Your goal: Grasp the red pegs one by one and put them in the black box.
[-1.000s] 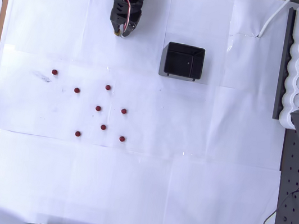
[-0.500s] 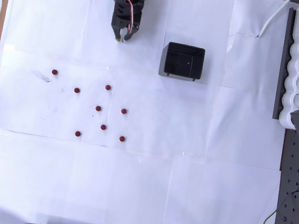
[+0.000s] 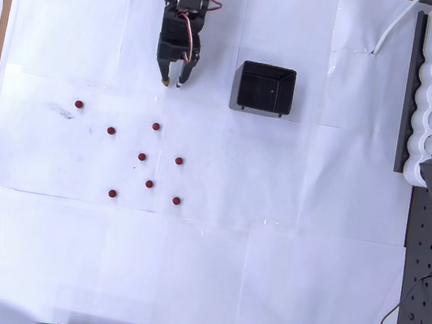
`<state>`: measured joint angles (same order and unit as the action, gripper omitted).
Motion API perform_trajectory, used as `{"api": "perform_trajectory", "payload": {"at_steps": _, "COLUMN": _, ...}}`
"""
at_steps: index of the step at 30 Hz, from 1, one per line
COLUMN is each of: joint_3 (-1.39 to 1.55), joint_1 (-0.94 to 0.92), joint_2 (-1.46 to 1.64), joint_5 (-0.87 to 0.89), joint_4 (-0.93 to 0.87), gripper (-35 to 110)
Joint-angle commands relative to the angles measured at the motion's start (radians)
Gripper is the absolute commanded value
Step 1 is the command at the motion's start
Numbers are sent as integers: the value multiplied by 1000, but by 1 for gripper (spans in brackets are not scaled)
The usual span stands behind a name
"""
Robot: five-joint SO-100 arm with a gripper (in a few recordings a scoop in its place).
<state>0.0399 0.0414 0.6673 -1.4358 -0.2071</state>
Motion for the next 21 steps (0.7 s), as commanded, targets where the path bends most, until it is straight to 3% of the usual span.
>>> {"api": "perform_trajectory", "payload": {"at_steps": 1, "joint_3": -2, "joint_1": -6, "joint_2": 146, "joint_5": -5, "joint_4": 179, "gripper": 15}}
{"api": "perform_trajectory", "payload": {"at_steps": 8, "joint_3": 15, "joint_1": -15, "joint_2": 364, "joint_5": -40, "joint_4": 491, "gripper": 17}}
{"api": "perform_trajectory", "payload": {"at_steps": 21, "joint_3": 270, "joint_1": -51, "joint_2": 637, "joint_5": -124, "joint_4": 518, "gripper": 17}}
